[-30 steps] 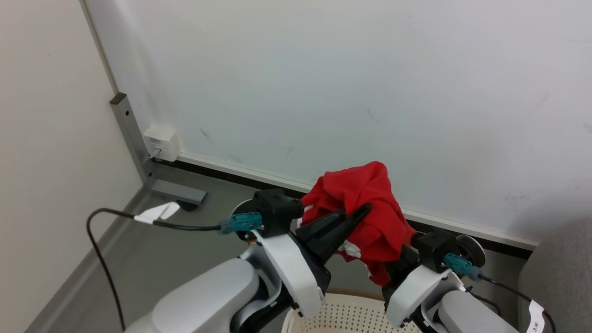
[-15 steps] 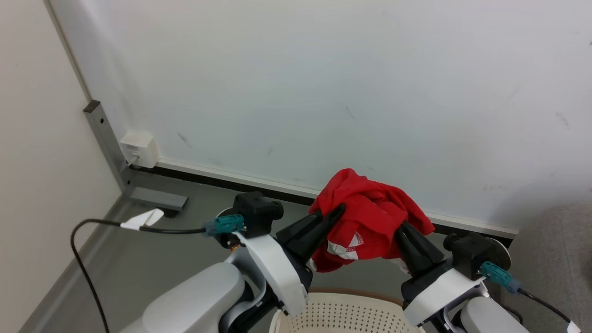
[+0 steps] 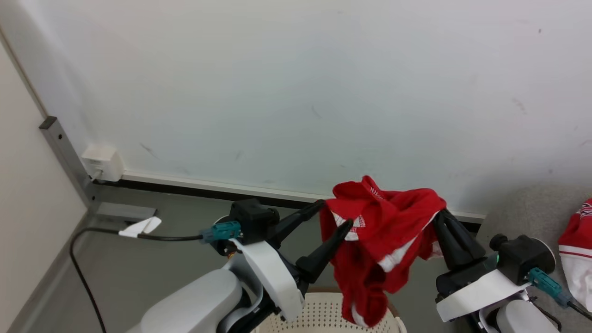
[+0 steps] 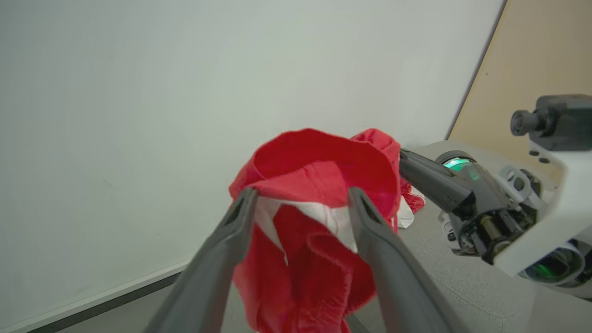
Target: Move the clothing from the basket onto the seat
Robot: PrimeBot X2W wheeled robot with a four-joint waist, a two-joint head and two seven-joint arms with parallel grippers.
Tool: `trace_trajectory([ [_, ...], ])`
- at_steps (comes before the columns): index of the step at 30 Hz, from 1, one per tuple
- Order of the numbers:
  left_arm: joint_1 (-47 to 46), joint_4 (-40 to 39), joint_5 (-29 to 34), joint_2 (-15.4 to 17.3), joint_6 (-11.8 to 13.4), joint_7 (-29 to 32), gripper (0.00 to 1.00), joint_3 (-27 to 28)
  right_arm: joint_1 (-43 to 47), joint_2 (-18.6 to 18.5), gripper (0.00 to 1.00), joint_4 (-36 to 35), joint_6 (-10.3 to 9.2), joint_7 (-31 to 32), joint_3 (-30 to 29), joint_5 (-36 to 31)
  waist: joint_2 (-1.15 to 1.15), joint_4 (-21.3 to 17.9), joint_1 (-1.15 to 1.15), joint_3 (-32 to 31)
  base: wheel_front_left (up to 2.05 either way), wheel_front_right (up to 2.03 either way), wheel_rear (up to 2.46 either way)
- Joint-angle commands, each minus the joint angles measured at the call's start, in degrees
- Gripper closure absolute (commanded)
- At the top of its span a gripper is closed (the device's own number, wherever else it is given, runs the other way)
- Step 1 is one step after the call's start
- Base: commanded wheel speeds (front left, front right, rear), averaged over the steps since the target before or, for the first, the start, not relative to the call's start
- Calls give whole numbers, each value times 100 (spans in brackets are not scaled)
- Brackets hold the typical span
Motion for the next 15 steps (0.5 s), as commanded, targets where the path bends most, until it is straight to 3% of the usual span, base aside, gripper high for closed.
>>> trace_trajectory([
  [1,64,-27,-1,17,17,-22,0,-4,77,-64,100,-81,-13,-12,-88,-73,0,-115,0,19,0,0,0],
  [15,126,-165,252,7,27,-216,0,-70,165,-334,100,-731,-13,-13,-870,-370,0,-1130,0,213,0,0,0],
])
